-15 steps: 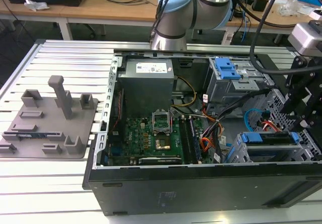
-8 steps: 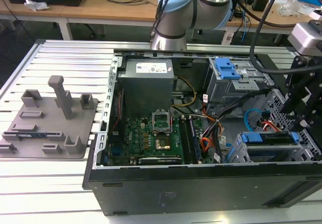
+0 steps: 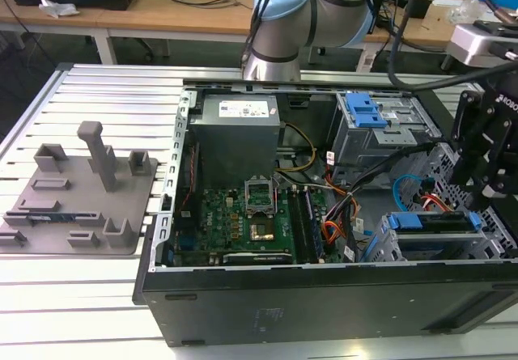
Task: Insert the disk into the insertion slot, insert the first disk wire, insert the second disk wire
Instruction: 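Insert the second disk wire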
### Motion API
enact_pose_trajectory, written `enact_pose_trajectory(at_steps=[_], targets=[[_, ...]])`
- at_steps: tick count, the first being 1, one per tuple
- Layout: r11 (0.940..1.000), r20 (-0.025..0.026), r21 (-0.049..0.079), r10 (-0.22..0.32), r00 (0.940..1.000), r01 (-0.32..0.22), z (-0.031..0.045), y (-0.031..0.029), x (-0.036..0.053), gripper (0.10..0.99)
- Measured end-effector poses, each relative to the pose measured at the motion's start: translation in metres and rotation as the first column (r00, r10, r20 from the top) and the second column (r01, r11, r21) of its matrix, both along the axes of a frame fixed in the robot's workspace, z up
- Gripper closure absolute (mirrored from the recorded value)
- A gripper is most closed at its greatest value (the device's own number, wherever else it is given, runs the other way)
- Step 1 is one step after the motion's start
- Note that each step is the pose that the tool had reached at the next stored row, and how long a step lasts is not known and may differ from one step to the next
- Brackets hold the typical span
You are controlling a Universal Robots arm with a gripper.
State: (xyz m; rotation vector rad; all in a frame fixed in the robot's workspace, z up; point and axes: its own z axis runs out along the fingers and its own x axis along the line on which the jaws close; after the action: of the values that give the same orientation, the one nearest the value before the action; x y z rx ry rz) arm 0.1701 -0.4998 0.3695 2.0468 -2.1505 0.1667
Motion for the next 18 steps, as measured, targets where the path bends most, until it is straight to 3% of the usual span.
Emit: enact_pose_trajectory(at_steps=[4,5,7,8,9,10,11,12,15,16,18], targets=[[0.9993,0.0010,-0.036,0.000,1.0000,0.000,-0.0001,0.0192,0.0000,0.604],[0.9988,0.0016,-0.049,0.000,1.0000,0.000,-0.0001,0.0277,0.0000,0.604],[0.9961,-0.0004,-0.088,0.000,1.0000,0.000,-0.0001,0.0315,-0.0015,0.604],[0.9931,-0.0037,-0.118,0.000,1.0000,0.000,0.0000,0.0332,-0.0028,0.604],[0.9904,-0.0055,-0.138,0.000,1.0000,-0.001,0.0000,0.0346,-0.0037,0.604],[0.9886,-0.0056,-0.150,0.000,1.0000,-0.001,-0.0001,0.0366,-0.0050,0.604],[0.9879,-0.0054,-0.155,0.000,1.0000,-0.001,-0.0001,0.0392,-0.0066,0.604],[0.9878,-0.0016,-0.156,0.000,1.0000,0.000,0.0000,0.0413,-0.0077,0.604],[0.9878,0.0194,-0.156,0.000,0.9998,0.003,-0.0002,0.0449,-0.0115,0.604],[0.9878,0.0292,-0.156,0.000,0.9996,0.005,-0.0005,0.0466,-0.0177,0.604],[0.9873,0.0304,-0.159,0.001,0.9995,0.003,-0.0014,0.0469,-0.0310,0.604]])
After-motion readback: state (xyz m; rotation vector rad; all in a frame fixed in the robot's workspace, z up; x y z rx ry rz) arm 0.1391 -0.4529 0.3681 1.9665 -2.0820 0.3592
